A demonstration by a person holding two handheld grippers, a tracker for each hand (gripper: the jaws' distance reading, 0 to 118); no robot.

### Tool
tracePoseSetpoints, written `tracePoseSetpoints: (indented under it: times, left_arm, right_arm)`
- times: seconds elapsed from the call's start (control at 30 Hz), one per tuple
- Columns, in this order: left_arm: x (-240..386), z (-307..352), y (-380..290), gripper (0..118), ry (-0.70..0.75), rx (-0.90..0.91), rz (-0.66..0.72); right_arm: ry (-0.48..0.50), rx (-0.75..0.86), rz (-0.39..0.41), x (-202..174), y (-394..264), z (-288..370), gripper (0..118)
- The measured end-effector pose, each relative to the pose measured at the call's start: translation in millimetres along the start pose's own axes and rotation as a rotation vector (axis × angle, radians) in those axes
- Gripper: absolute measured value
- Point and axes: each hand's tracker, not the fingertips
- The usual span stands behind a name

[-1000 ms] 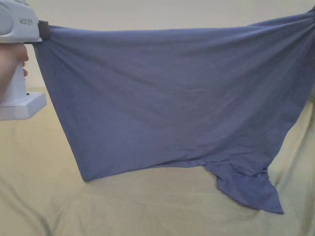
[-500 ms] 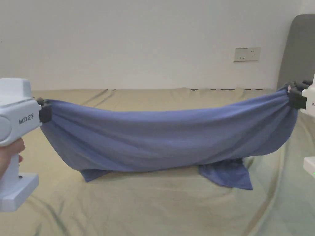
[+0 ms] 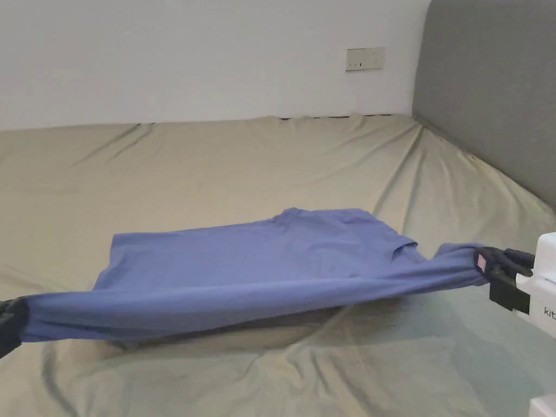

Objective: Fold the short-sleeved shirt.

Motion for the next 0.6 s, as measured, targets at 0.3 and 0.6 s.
tracePoseSetpoints:
  times: [0.3,0.6]
  left_arm:
    - [2,25,-69,3,-0.082,-0.153,-0.094]
    - [-8,-5,-127,3,-0.08,-0.355,-0.097]
  right_arm:
    - [0.035,-0.177,0.115,-11,-77,28,3]
    - [0.037,-0.38,0.153,-3,-126,5,3]
